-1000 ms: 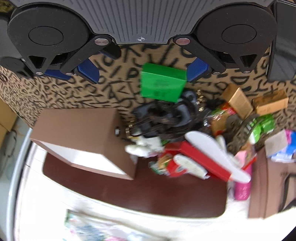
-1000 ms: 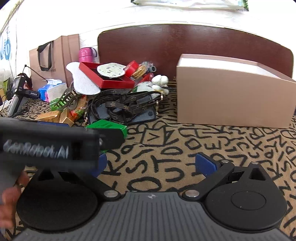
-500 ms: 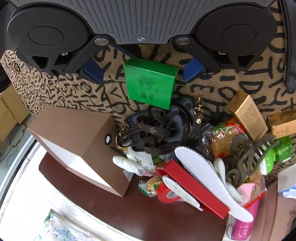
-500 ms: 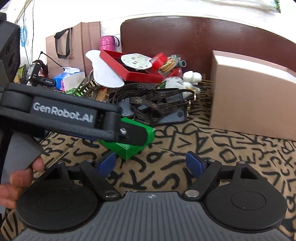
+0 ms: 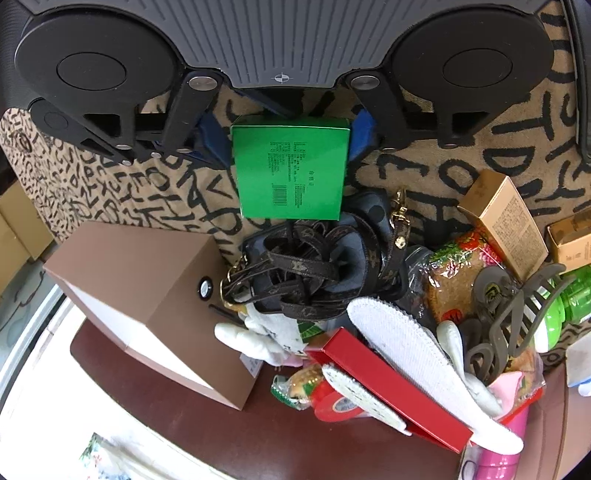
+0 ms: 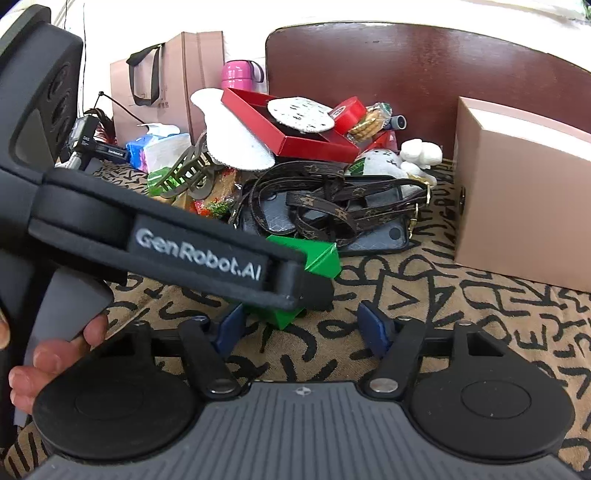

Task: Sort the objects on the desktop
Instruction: 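Close the left gripper on the green box and lift it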

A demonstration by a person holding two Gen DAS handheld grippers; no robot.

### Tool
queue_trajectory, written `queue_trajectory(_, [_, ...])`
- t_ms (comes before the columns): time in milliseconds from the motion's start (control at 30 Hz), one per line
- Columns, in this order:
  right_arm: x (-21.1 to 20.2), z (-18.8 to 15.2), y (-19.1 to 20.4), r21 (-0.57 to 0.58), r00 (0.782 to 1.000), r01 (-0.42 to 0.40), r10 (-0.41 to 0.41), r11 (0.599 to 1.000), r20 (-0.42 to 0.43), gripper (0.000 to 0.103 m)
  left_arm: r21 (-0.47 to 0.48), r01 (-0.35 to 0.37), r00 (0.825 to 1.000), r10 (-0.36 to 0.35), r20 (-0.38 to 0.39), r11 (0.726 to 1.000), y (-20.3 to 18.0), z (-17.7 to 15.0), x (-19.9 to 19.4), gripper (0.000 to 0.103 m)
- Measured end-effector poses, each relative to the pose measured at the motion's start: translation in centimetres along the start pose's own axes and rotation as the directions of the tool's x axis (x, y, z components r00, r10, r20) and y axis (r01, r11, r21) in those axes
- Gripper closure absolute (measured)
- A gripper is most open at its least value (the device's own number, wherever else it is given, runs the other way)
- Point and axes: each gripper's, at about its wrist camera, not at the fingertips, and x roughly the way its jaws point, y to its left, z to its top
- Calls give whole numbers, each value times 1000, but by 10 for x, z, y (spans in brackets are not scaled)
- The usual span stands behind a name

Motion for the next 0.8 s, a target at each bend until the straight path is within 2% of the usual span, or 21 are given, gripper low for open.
queue_trajectory(100, [1, 1, 3, -19, 1000, -17, 17, 1000, -1, 41, -2, 2, 1000, -2, 1, 1000, 1, 0, 0, 26])
queue_trajectory(267, [-1, 3, 6, -44, 1000, -15, 15, 999, 11, 42, 6, -5, 1000, 5, 4, 1000, -1, 1, 0, 28])
queue_trajectory(467, [-6, 4, 13, -107, 998, 29, -23, 994, 51, 40, 15, -9, 1000, 9, 8, 1000, -3, 3, -1, 26])
queue_trajectory(567, [-7, 4, 16, -142, 997, 41, -32, 989, 63, 43, 45, -13, 1000, 13, 4, 999, -7, 3, -1, 28])
queue_trajectory(800, [-4, 4, 8, -88, 999, 33, -30, 996, 37, 43, 54, -23, 1000, 23, -4, 998, -10, 2, 2, 28])
